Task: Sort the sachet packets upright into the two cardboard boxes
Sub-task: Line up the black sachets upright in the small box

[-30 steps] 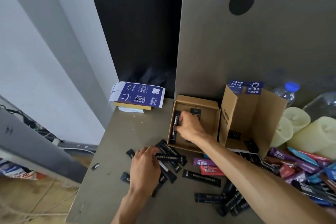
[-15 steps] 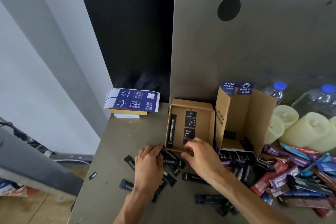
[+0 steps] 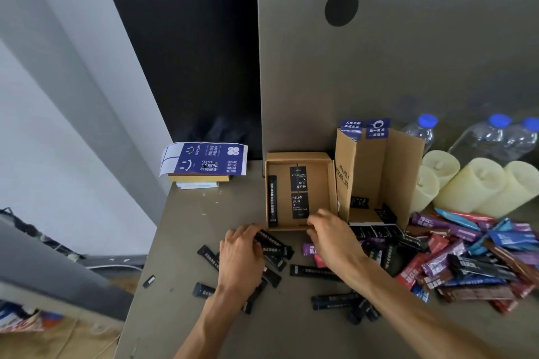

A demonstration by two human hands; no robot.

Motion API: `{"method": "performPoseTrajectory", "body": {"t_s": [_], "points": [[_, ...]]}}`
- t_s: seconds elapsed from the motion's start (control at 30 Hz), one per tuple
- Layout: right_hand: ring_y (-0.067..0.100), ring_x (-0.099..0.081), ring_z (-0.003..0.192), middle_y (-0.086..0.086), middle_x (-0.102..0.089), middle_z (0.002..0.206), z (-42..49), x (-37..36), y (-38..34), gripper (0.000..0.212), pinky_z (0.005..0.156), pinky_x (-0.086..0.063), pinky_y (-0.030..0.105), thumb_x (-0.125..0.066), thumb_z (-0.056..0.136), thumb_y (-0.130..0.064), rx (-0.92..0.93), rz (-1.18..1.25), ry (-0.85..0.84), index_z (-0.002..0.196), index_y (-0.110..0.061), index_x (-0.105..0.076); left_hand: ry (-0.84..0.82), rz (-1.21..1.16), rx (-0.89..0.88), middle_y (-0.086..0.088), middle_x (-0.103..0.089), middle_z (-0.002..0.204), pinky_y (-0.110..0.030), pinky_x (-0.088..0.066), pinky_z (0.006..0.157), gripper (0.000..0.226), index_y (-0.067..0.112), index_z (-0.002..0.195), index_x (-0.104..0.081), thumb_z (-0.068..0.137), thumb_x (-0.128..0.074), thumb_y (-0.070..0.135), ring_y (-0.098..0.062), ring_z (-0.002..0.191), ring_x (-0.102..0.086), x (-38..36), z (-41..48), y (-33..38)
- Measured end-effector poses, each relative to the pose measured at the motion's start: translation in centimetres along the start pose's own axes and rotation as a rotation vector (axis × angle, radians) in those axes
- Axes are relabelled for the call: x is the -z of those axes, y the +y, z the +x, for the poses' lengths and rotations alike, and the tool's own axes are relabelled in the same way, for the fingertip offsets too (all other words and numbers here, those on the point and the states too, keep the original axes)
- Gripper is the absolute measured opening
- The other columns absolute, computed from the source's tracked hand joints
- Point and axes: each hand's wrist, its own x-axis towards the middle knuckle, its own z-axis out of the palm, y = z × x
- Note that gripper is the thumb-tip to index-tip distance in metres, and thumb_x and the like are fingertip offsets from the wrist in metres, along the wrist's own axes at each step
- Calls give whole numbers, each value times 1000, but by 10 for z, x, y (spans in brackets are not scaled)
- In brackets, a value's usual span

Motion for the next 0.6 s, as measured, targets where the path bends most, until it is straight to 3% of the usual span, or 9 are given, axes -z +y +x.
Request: {"method": "performPoseTrajectory", "body": {"t_s": [0.17, 0.3, 0.43, 0.6], "points": [[13, -62, 81, -6, -55, 99, -16, -5, -9, 8, 67, -49, 22, -61, 96, -20, 0, 60, 51, 101, -16, -66, 12, 129, -11, 11, -60, 119, -28, -35, 95, 32, 31, 120, -65, 91, -60, 19, -15, 110, -47, 4, -7, -21], [12, -63, 84, -6, -57, 100, -21, -15, -16, 10, 72, -53, 28, -60, 96, -23, -12, 107, 1, 102, -18, -67, -24, 170, -20, 12, -60, 114, -28, -35, 95, 25, 33, 114, -67, 91, -64, 24, -15, 108, -47, 2, -5, -26], [9, -62, 83, -6, -61, 100, -22, -17, -13, 10, 74, -54, 26, -63, 95, -21, -74, 187, -2, 102, -16, -69, -58, 146, -18, 16, -62, 110, -27, -33, 91, 21, 32, 108, -65, 89, -65, 23, -14, 106, -47, 3, -3, -28], [0, -59, 86, -15, -58, 104, -27, -6, -12, 24, 72, -45, 8, -65, 95, -28, -55, 273, -24, 118, -21, -69, -39, 58, -88, 25, -61, 86, -22, -30, 80, 23, 33, 87, -63, 83, -70, 12, -7, 93, -48, 10, -5, -29]]}}
